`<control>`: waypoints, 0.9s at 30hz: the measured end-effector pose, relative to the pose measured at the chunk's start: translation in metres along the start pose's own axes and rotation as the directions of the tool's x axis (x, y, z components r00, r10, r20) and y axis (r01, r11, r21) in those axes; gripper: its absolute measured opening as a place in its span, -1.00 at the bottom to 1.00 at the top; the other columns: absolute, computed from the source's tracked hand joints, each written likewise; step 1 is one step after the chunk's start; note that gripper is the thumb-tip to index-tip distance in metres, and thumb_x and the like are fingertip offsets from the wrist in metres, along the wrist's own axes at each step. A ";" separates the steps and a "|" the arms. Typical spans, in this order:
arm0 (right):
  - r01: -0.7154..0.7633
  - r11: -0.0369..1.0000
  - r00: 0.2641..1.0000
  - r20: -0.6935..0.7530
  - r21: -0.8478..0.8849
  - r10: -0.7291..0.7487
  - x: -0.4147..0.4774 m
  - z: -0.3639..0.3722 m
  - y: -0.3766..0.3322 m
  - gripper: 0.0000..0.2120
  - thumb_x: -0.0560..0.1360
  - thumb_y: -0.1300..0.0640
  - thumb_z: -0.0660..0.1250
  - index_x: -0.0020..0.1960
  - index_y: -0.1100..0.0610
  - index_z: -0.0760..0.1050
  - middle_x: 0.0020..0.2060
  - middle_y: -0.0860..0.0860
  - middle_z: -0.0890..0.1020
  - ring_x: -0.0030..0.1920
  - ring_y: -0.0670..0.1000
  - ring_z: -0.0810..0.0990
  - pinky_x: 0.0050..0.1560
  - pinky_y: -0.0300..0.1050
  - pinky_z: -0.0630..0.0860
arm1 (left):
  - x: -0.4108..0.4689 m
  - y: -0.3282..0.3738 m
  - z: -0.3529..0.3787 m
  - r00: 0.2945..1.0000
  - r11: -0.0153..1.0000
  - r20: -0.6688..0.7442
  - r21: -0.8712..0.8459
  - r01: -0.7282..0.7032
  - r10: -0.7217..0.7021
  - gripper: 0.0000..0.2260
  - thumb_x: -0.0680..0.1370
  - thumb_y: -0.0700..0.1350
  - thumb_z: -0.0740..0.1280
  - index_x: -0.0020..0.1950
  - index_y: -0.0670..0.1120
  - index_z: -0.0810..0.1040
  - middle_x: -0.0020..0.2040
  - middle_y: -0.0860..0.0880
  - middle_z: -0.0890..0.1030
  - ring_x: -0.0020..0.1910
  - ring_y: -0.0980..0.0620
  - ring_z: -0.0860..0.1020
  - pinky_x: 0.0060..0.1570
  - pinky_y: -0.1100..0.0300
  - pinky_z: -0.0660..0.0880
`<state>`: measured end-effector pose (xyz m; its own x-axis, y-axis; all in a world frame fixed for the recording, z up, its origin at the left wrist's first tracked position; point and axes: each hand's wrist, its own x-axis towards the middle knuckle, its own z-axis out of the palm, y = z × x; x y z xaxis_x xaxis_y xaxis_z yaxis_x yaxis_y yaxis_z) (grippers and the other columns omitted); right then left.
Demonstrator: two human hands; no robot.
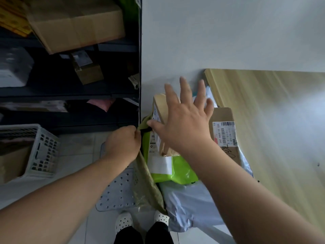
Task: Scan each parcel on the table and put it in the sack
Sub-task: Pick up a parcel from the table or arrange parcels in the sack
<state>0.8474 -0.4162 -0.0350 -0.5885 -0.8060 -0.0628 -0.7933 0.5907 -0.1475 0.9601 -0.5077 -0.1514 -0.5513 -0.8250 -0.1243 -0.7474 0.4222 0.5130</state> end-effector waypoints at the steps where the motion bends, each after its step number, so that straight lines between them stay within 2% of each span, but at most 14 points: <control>1: -0.059 0.998 0.985 0.162 -0.020 0.061 0.011 0.007 0.005 -0.17 0.48 -0.32 0.27 0.58 -0.10 -0.05 0.61 0.06 0.00 0.55 0.33 -0.04 0.41 0.35 0.10 | 0.000 0.000 0.000 1.000 1.000 -0.006 -0.027 0.000 0.000 -0.65 0.62 -0.04 0.11 -0.34 -0.12 0.38 -0.40 -0.06 0.46 -0.38 -0.03 0.46 -0.42 0.12 0.28; 2: -0.084 0.996 0.961 0.265 -0.007 0.083 0.015 0.016 0.011 -0.20 0.50 -0.30 0.27 0.57 -0.13 -0.05 0.59 0.06 0.05 0.51 0.36 0.11 0.31 0.29 0.26 | 0.000 -0.001 0.000 1.000 0.998 -0.009 -0.056 0.011 -0.012 -0.64 0.62 -0.03 0.13 -0.35 -0.13 0.37 -0.41 -0.06 0.46 -0.38 -0.04 0.46 -0.41 0.11 0.30; 3: -0.081 0.996 0.951 0.301 0.034 0.067 0.012 0.027 0.017 -0.25 0.51 -0.25 0.28 0.56 -0.15 -0.03 0.56 0.06 0.10 0.42 0.36 0.27 0.16 0.20 0.36 | 0.001 -0.003 0.000 0.999 0.997 -0.014 -0.074 0.028 -0.029 -0.63 0.62 -0.02 0.14 -0.37 -0.13 0.36 -0.42 -0.07 0.45 -0.39 -0.06 0.46 -0.42 0.12 0.30; 4: -0.072 0.995 0.953 0.301 0.075 0.046 0.004 0.036 0.023 -0.27 0.51 -0.19 0.29 0.55 -0.17 -0.01 0.55 0.04 0.12 0.34 0.34 0.34 0.09 0.15 0.39 | 0.002 -0.005 0.000 0.999 0.996 -0.022 -0.075 0.043 -0.044 -0.62 0.61 -0.03 0.15 -0.39 -0.12 0.33 -0.44 -0.07 0.44 -0.41 -0.06 0.45 -0.43 0.13 0.27; 7: -0.090 0.982 0.968 0.246 0.168 0.047 -0.019 0.051 0.045 -0.25 0.48 -0.17 0.29 0.55 -0.24 -0.03 0.57 -0.07 0.07 0.36 0.30 0.32 0.19 0.17 0.43 | 0.004 -0.009 0.001 0.996 0.996 -0.022 -0.034 0.084 -0.085 -0.65 0.58 -0.05 0.15 -0.41 -0.09 0.27 -0.44 -0.05 0.40 -0.43 -0.06 0.40 -0.46 0.18 0.20; 9: -0.099 0.974 0.976 0.213 0.202 0.055 -0.028 0.053 0.053 -0.23 0.47 -0.19 0.29 0.55 -0.27 -0.05 0.59 -0.09 0.05 0.41 0.27 0.28 0.24 0.18 0.41 | 0.009 -0.008 0.003 0.995 0.995 0.000 0.017 0.095 -0.095 -0.71 0.56 -0.07 0.14 -0.36 -0.09 0.31 -0.39 -0.06 0.44 -0.39 -0.06 0.43 -0.45 0.18 0.22; 12: -0.093 0.967 0.979 0.201 0.238 0.045 -0.033 0.061 0.054 -0.23 0.48 -0.21 0.28 0.55 -0.29 -0.08 0.60 -0.09 0.01 0.46 0.24 0.22 0.31 0.18 0.37 | 0.021 0.002 0.004 0.996 0.977 0.040 0.201 0.070 -0.080 -0.84 0.55 -0.03 0.22 -0.14 -0.11 0.39 -0.19 -0.02 0.49 -0.21 -0.08 0.51 -0.41 0.15 0.26; 15: -0.097 0.962 0.981 0.190 0.254 0.049 -0.034 0.069 0.052 -0.23 0.49 -0.22 0.27 0.55 -0.29 -0.10 0.61 -0.10 -0.01 0.48 0.22 0.18 0.33 0.17 0.34 | 0.037 0.011 0.007 0.994 0.952 0.100 0.305 0.015 -0.048 -0.70 0.51 0.10 0.34 0.04 -0.09 0.40 -0.06 -0.05 0.51 -0.05 -0.13 0.54 -0.27 0.12 0.36; 18: -0.080 0.966 0.985 0.166 0.247 0.039 -0.040 0.077 0.053 -0.22 0.50 -0.24 0.23 0.56 -0.29 -0.16 0.61 -0.13 -0.06 0.49 0.16 0.14 0.34 0.16 0.33 | 0.051 0.018 0.014 0.994 0.963 0.113 0.266 -0.038 0.008 -0.87 0.58 -0.01 0.26 -0.07 -0.06 0.47 -0.09 -0.07 0.58 -0.11 -0.13 0.53 -0.27 0.15 0.34; 19: -0.074 0.967 0.987 0.160 0.243 0.035 -0.043 0.080 0.054 -0.22 0.51 -0.25 0.22 0.56 -0.29 -0.17 0.61 -0.14 -0.07 0.48 0.15 0.14 0.35 0.17 0.32 | 0.054 0.018 0.015 0.996 0.969 0.089 0.245 -0.033 0.012 -0.87 0.59 -0.06 0.22 -0.11 -0.06 0.48 -0.13 -0.08 0.57 -0.14 -0.14 0.52 -0.29 0.15 0.30; 22: -0.070 0.969 0.986 0.162 0.235 0.032 -0.049 0.085 0.057 -0.22 0.51 -0.26 0.21 0.57 -0.30 -0.17 0.61 -0.15 -0.09 0.49 0.17 0.13 0.37 0.17 0.32 | 0.060 0.014 0.012 0.999 0.993 -0.028 0.115 -0.015 0.018 -0.75 0.63 -0.04 0.17 -0.22 -0.08 0.42 -0.30 -0.06 0.47 -0.27 -0.14 0.46 -0.39 0.13 0.19; 27: -0.077 0.971 0.976 0.215 0.226 0.027 -0.044 0.092 0.058 -0.22 0.50 -0.26 0.19 0.56 -0.31 -0.20 0.61 -0.16 -0.06 0.51 0.20 0.10 0.38 0.21 0.28 | 0.051 0.010 0.011 0.980 0.990 -0.165 -0.067 -0.122 0.109 -0.63 0.61 -0.05 0.21 -0.38 -0.08 0.27 -0.48 -0.01 0.35 -0.46 -0.04 0.35 -0.48 0.12 0.14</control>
<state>0.8423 -0.3499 -0.1320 -0.5628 -0.7786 -0.2775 -0.6898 0.6274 -0.3614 0.9199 -0.5417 -0.1617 -0.5610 -0.8245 0.0741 -0.6482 0.4932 0.5801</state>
